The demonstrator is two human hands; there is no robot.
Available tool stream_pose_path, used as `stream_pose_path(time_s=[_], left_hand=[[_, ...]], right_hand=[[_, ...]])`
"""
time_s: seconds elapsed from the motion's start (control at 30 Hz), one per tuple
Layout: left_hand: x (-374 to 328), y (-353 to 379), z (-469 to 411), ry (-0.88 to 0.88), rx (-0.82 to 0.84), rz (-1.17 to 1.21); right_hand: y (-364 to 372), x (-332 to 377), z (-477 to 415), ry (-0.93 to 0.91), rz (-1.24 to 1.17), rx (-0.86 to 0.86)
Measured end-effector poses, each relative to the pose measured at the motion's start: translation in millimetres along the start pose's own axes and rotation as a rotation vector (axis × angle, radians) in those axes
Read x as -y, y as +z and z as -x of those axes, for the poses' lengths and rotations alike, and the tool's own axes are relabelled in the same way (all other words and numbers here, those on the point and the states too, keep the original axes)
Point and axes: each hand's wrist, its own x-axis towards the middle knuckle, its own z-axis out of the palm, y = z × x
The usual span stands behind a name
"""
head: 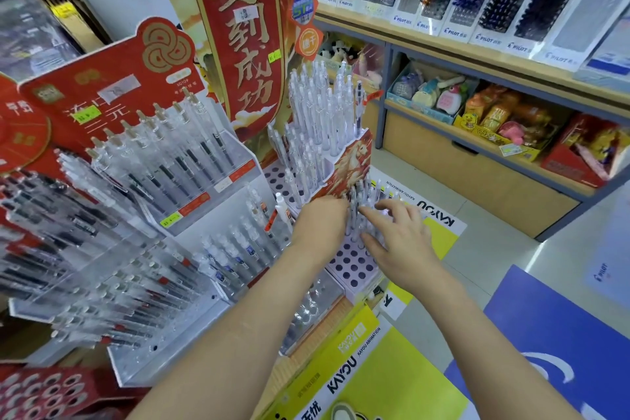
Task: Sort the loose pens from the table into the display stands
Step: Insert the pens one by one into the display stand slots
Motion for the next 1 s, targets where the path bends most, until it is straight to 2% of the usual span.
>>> stream_pose_path(time_s=[0.1, 0.23, 0.3, 0.47, 0.57, 0.67, 0.8, 1.0], left_hand=[[-3, 2, 10, 0.056, -0.008, 0.120], [0, 2, 17, 0.027, -0.029, 0.287], [-1, 1, 17, 0.012, -0.024, 0.281], [-7, -1, 12, -0.013, -0.040, 0.121], [-7, -1, 9, -0.080, -0.030, 0.056], [-10, 1, 10, -0.058, 0.015, 0.071], [-7, -2, 20, -0.064, -0.003, 0.196], [-5, -59, 76, -0.176, -0.250, 0.505]], right_hand=[[-2, 4, 0, -0.015, 0.047, -0.005], [-6, 8, 3, -0.044, 0.021, 0.058], [-5, 8, 4, -0.025, -0.031, 0.048], [2, -2, 7, -0.042, -0.069, -0.148], [7, -7, 8, -0.048, -0.068, -0.206], [4, -5, 12, -0.004, -0.147, -0.209], [-7, 4, 20, 0.075, -0.296, -0.212], [-39, 44, 25, 0.093, -0.559, -0.195]])
